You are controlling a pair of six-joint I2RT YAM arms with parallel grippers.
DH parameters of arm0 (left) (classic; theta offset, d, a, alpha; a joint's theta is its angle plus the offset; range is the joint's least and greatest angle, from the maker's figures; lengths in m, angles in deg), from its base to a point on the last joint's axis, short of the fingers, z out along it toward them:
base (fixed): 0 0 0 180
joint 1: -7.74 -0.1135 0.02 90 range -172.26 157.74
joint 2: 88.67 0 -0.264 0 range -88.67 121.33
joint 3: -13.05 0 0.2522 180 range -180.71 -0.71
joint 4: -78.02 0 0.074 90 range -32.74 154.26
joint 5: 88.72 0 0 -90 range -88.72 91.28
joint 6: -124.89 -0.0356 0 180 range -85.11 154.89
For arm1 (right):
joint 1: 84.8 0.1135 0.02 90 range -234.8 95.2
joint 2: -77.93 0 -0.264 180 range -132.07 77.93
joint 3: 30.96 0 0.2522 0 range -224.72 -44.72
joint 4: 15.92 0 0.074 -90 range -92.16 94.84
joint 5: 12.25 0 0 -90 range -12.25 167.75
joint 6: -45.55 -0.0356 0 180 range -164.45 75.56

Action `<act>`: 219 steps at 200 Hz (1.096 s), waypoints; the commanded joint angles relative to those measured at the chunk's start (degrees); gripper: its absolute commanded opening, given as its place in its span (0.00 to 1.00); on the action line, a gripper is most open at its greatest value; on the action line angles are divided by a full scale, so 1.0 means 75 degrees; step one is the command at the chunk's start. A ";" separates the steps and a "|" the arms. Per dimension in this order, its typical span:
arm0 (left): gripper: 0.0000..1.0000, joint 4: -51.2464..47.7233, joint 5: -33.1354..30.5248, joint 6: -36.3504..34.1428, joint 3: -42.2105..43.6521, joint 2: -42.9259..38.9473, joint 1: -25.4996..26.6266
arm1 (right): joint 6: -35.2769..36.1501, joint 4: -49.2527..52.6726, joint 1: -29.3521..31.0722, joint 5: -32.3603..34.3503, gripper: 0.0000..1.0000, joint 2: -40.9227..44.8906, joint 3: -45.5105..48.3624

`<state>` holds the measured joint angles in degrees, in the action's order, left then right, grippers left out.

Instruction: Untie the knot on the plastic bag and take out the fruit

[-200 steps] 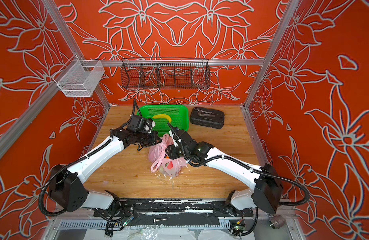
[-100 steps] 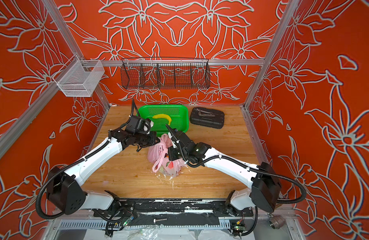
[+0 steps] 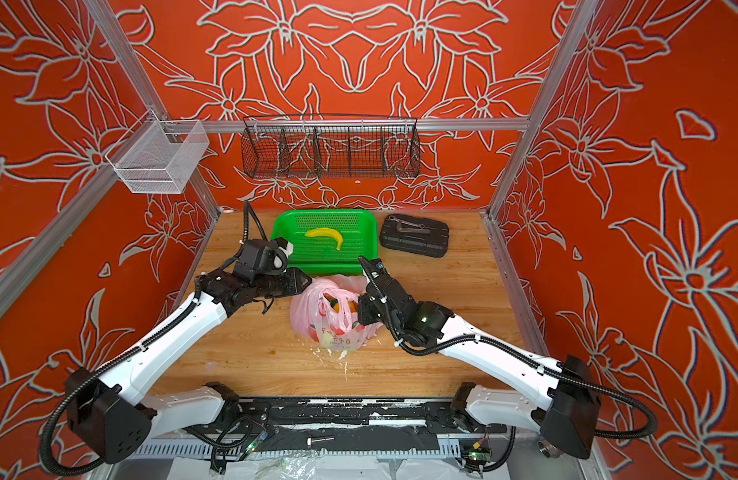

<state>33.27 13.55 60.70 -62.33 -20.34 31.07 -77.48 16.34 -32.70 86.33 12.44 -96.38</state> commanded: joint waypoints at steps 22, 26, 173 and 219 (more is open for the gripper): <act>0.71 0.0963 0.0931 -0.3266 -0.0133 -0.0846 0.0038 | -0.0121 0.0010 -0.0032 0.0242 0.00 0.0185 -0.0041; 0.73 0.0975 0.0969 -0.3571 -0.0122 -0.0897 0.0040 | -0.0130 0.0034 -0.0032 0.0229 0.00 0.0186 -0.0042; 0.76 0.0742 0.1288 -0.6709 -0.0211 0.0797 0.0170 | -0.0036 0.0022 -0.0032 -0.0277 0.00 0.0143 -0.0132; 0.56 0.0793 0.1329 -0.6523 -0.0198 0.1251 0.0205 | -0.0080 -0.0040 -0.0026 -0.0255 0.00 0.0069 -0.0164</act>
<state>38.30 23.61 11.32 -63.91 -12.62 32.19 -77.59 16.23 -32.70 84.34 12.83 -96.38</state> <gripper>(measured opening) 0.609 0.042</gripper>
